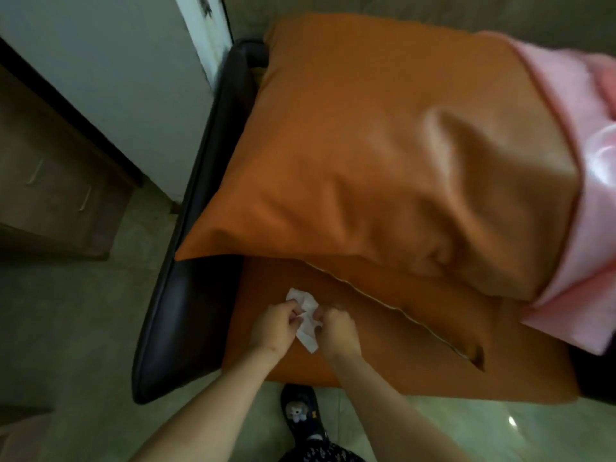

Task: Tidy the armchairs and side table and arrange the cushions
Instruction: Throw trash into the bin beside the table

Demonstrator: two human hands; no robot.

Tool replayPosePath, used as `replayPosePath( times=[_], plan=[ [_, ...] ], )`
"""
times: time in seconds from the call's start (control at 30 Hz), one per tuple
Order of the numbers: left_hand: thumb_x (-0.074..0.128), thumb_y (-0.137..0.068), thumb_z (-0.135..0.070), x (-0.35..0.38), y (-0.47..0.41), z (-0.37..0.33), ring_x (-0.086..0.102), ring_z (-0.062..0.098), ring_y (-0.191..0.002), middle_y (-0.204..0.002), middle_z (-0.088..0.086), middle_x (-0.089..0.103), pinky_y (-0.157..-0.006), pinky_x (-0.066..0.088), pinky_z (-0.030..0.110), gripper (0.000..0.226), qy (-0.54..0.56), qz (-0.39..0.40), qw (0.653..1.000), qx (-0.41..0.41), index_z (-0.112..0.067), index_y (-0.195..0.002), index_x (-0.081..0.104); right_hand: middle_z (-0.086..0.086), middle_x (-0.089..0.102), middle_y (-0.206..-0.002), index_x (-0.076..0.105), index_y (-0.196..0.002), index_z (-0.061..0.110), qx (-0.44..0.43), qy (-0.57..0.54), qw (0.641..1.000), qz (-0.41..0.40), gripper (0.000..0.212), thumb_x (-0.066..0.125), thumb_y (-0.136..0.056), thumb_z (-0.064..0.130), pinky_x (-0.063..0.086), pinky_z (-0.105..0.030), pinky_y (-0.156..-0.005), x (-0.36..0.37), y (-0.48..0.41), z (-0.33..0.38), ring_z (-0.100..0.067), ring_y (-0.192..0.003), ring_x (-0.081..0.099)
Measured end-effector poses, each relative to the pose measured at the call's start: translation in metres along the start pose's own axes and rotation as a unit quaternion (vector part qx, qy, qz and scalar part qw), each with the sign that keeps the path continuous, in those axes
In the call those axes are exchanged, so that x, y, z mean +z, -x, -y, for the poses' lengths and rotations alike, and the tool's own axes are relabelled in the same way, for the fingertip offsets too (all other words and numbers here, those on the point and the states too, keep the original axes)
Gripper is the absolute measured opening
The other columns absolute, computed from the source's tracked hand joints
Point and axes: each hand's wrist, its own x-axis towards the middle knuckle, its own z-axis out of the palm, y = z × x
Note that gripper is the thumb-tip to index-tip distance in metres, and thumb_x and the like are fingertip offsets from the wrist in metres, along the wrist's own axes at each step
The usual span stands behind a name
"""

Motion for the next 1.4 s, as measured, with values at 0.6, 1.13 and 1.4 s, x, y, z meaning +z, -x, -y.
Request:
replayPosePath(
  times=[0.6, 1.13, 1.4],
  plan=[
    [0.061, -0.091, -0.03, 0.041, 0.164, -0.245, 0.057, 0.0, -0.08, -0.088, -0.018, 0.062, -0.066, 0.046, 0.016, 0.009, -0.049, -0.01, 0.971, 0.235, -0.034, -0.083, 0.059, -0.001, 0.057, -0.113, 0.063, -0.107, 0.016, 0.017, -0.051, 0.984, -0.171, 0.02, 0.057, -0.088, 0.012, 0.034, -0.013, -0.066, -0.149, 0.224, -0.155, -0.015, -0.099, 0.053],
    [0.054, -0.092, -0.036, 0.124, 0.28, -0.525, 0.057, 0.007, -0.086, -0.092, -0.012, 0.059, -0.064, 0.033, 0.023, 0.011, -0.137, 0.004, 0.86, 0.491, -0.028, -0.094, 0.061, 0.011, 0.042, -0.07, 0.063, -0.077, 0.017, 0.12, -0.162, 0.845, -0.495, 0.017, 0.052, -0.088, 0.012, 0.032, -0.016, -0.058, -0.303, 0.409, -0.335, -0.011, -0.076, 0.048],
    [0.055, -0.091, -0.034, 0.179, 0.245, -0.574, 0.058, 0.006, -0.087, -0.091, -0.013, 0.06, -0.072, 0.046, 0.025, 0.013, -0.126, 0.046, 0.864, 0.485, -0.028, -0.094, 0.066, 0.012, 0.037, -0.066, 0.067, -0.081, 0.011, 0.18, -0.178, 0.834, -0.491, 0.017, 0.051, -0.088, 0.011, 0.037, -0.026, -0.067, -0.321, 0.392, -0.405, -0.011, -0.075, 0.045]
  ],
)
